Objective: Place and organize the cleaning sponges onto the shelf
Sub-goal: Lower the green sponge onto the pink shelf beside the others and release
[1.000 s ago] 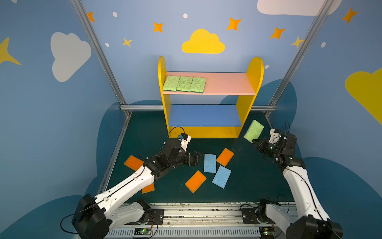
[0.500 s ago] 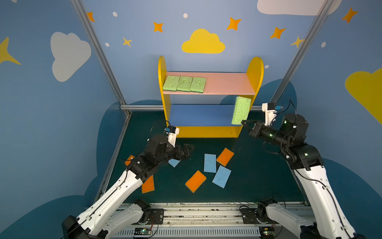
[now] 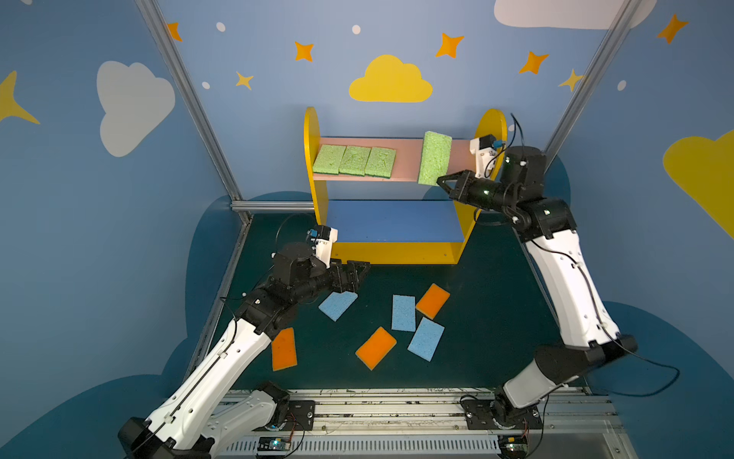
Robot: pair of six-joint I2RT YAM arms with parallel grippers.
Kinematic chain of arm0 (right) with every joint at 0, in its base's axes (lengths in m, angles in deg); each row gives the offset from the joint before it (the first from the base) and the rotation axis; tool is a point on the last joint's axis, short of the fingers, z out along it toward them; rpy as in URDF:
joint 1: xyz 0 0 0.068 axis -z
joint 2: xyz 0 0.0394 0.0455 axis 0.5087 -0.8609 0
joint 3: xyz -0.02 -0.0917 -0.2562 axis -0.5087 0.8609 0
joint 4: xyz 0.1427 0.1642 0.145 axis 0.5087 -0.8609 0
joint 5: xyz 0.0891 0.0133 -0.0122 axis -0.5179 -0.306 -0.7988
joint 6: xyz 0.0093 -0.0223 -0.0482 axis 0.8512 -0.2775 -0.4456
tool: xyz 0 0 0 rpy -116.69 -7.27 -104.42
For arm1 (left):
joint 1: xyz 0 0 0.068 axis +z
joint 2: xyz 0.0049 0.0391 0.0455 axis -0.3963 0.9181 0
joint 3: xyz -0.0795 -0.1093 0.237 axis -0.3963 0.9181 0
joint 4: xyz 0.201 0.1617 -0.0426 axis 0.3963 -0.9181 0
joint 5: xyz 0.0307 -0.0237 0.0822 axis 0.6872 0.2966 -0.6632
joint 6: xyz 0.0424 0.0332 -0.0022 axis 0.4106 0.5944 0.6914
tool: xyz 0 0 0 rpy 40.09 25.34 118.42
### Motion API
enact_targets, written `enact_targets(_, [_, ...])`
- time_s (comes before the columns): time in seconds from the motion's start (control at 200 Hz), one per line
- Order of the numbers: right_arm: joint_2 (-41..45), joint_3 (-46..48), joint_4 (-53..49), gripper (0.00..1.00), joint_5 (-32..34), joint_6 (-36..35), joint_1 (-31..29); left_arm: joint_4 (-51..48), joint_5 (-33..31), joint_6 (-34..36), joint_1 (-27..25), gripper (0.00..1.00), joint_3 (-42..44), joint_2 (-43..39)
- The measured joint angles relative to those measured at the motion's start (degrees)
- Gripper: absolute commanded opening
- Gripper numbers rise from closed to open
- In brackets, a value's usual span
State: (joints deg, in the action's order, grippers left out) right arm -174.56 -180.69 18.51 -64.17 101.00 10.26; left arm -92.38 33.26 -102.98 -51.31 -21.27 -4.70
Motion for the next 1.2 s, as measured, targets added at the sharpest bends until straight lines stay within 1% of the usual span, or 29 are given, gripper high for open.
enact_targets(0.11, [-9.6,-12.8,-4.5,0.00,-0.1,0.1,-0.2,0.7,0.1,0.0,0.2,1.00,0.1,1.5])
enact_targets(0.19, [-14.6,-19.4,-6.8,0.00,-0.2,0.3,-0.2,1.3,0.2,0.0,0.3,1.00,0.4,2.1])
enact_targets(0.275, [-17.4,-22.0,-8.2,0.00,-0.2,0.9,-0.2,2.1,0.3,0.0,0.4,1.00,0.7,2.4])
enact_targets(0.395, [-18.8,-22.2,-9.0,0.00,-0.2,1.6,-0.1,3.3,0.7,0.0,0.6,1.00,1.6,3.0])
enact_targets(0.616, [-18.8,-22.0,-8.2,0.34,-0.6,2.4,0.0,4.5,1.4,-0.2,0.7,1.00,3.0,4.0])
enact_targets(0.676, [-18.8,-22.0,-7.6,0.39,-0.7,2.5,0.2,4.7,1.4,-0.2,0.7,1.00,3.2,4.1])
enact_targets(0.776, [-18.8,-22.0,-7.0,0.42,-0.9,2.5,0.2,5.0,1.5,-0.4,0.7,1.00,3.2,4.2])
enact_targets(0.856, [-18.8,-21.8,-6.5,0.42,-1.1,2.5,0.4,5.4,1.5,-0.5,0.7,1.00,3.2,4.2])
enact_targets(1.006, [-18.8,-20.6,-4.8,0.30,-1.4,2.8,0.8,6.1,2.2,-1.0,0.7,1.00,3.3,4.5])
enact_targets(1.201, [-18.8,-19.8,-3.9,0.23,-2.0,3.6,1.1,6.5,2.8,-1.4,0.7,1.00,3.3,4.7])
